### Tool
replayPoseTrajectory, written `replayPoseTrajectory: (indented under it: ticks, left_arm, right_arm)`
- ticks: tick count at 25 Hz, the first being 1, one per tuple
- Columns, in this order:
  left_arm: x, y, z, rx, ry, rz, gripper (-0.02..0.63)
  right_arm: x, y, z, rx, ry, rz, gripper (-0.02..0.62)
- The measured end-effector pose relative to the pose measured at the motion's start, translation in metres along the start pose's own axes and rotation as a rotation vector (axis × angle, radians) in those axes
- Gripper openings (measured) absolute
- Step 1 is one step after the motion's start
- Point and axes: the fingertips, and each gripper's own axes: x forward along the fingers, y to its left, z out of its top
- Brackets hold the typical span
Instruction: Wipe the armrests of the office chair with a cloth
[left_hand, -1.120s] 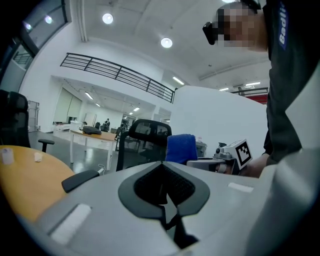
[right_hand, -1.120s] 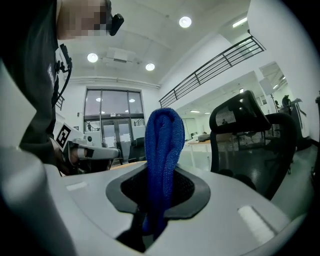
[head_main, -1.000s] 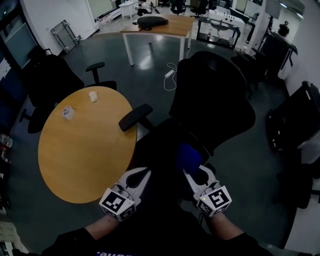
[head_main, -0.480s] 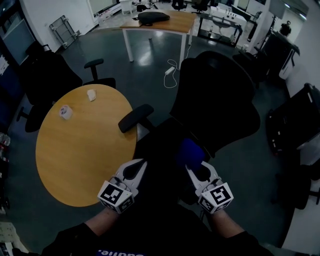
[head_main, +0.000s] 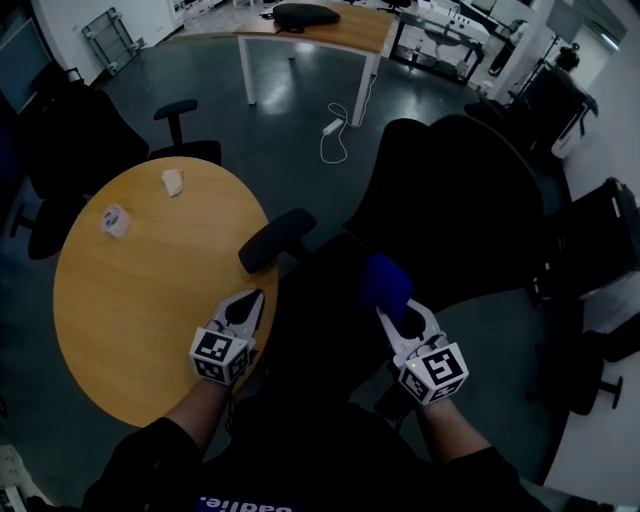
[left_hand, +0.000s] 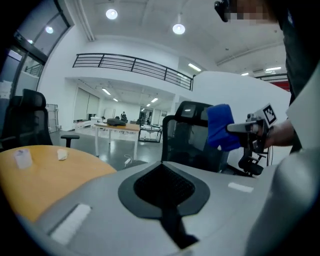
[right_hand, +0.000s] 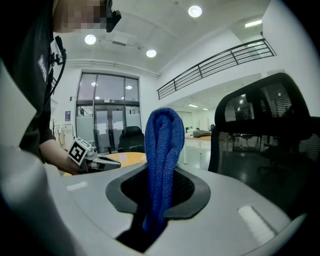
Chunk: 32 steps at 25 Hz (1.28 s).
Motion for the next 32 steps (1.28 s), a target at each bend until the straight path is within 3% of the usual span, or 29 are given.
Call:
replayPoseTrajectory:
  ticks: [5, 11, 20, 25, 32]
  left_arm:
    - [0.02, 0.073, -0.044, -0.013, 0.083, 0.069, 0.014]
    - [0.049, 0.13, -0.089, -0.042, 0.149, 0.09, 0.014]
    - [0.068, 0.153, -0.129, -0.104, 0.202, 0.098, 0.014]
    - [0.074, 0.159, -0.141, -0.115, 0.225, 0.084, 0.014]
    - [0.086, 0.16, -0.15, -0.113, 0.226, 0.052, 0.014]
  right_arm:
    - [0.057, -0.02, 0.003, -0.09, 0.069, -0.005, 0.089]
    - [0.149, -0.035, -0.016, -0.217, 0.209, 0.038, 0.089]
    - [0.275, -0.064, -0.073, -0.511, 0.522, 0.107, 0.089]
    - [0.33, -0.082, -0.107, -0.748, 0.716, 0.115, 0.089]
    - [0.375, -0.081, -0.137, -1.032, 0.858, 0.199, 0.089]
